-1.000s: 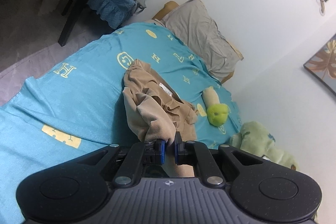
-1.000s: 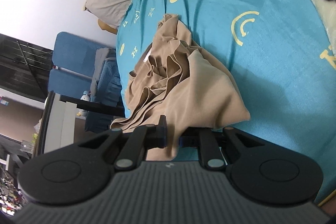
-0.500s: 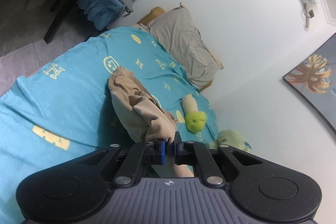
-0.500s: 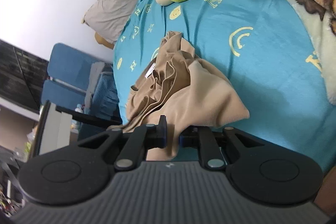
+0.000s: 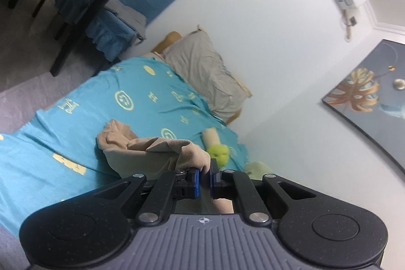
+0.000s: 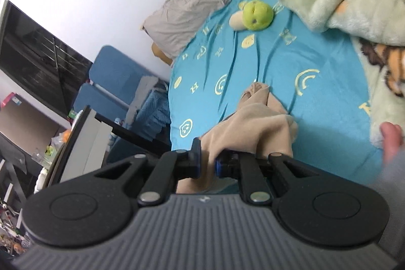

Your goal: Fold clothes

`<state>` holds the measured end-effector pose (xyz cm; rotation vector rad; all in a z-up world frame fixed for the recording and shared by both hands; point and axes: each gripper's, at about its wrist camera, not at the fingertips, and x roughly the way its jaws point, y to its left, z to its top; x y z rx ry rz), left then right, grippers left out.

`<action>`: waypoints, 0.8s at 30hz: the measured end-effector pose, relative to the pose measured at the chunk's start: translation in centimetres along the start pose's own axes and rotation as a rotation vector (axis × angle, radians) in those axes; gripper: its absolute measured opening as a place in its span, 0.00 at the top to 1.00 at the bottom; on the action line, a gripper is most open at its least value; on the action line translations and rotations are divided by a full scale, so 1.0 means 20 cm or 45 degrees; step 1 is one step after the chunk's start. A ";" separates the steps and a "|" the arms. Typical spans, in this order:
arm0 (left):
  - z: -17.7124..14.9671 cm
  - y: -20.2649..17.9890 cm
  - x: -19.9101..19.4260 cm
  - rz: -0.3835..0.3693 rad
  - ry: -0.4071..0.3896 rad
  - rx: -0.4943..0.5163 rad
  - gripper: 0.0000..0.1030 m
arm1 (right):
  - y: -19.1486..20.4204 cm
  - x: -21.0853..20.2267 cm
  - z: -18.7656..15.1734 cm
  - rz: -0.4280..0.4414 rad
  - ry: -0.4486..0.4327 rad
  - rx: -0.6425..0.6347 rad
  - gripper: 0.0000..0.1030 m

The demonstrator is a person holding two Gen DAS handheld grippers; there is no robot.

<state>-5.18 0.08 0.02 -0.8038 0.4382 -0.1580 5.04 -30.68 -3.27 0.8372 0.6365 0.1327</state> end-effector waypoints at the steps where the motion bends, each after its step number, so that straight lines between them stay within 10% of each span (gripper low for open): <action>1: 0.03 0.00 0.06 0.022 0.005 0.000 0.93 | 0.02 0.03 0.03 -0.006 0.011 -0.012 0.87; 15: 0.30 0.36 1.18 0.294 0.158 0.163 0.92 | -0.07 1.06 0.24 -0.179 0.310 -0.056 0.87; 24: 0.20 0.54 1.45 0.362 0.236 0.338 0.91 | -0.13 1.29 0.22 -0.245 0.421 -0.095 0.85</action>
